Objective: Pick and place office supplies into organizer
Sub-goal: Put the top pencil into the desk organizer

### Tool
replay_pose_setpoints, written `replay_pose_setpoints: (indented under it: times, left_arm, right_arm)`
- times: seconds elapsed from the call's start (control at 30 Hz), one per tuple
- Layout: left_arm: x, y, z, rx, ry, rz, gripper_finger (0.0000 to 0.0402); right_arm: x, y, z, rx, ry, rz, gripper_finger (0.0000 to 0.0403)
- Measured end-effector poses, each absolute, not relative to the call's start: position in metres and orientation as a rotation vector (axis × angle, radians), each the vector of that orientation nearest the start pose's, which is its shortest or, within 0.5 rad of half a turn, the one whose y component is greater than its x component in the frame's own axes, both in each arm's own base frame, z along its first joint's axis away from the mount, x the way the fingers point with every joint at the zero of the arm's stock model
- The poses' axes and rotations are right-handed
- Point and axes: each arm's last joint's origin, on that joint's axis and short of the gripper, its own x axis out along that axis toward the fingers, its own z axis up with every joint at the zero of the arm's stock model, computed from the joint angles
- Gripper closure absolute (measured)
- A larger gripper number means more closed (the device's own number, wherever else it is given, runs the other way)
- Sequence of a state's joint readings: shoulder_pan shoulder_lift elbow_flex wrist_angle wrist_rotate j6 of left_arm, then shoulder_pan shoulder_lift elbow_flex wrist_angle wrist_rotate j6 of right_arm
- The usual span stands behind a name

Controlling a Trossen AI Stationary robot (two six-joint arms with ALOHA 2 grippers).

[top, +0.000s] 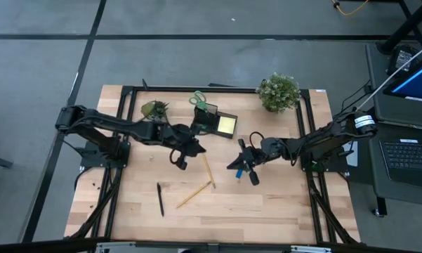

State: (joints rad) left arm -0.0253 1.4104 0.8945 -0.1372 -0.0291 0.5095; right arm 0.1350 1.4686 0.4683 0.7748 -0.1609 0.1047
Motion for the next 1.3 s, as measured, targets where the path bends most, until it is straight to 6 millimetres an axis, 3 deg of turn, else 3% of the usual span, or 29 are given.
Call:
replay_pose_setpoints:
  times: [0.37, 0.7, 1.3]
  left_arm:
    - [0.340, -0.009, 0.219, 0.498, 0.840, -0.291, 0.0398]
    - [0.350, -0.012, 0.193, 0.458, 1.056, -0.357, 0.0396]
    - [0.362, -0.020, 0.194, 0.543, 0.967, -0.510, 0.0396]
  right_arm:
    - [0.255, 0.036, 0.180, 0.129, 0.328, 0.260, 0.0395]
    - [0.250, 0.035, 0.178, 0.059, 0.381, 0.254, 0.0395]
    - [0.250, 0.034, 0.177, 0.052, 0.391, 0.253, 0.0395]
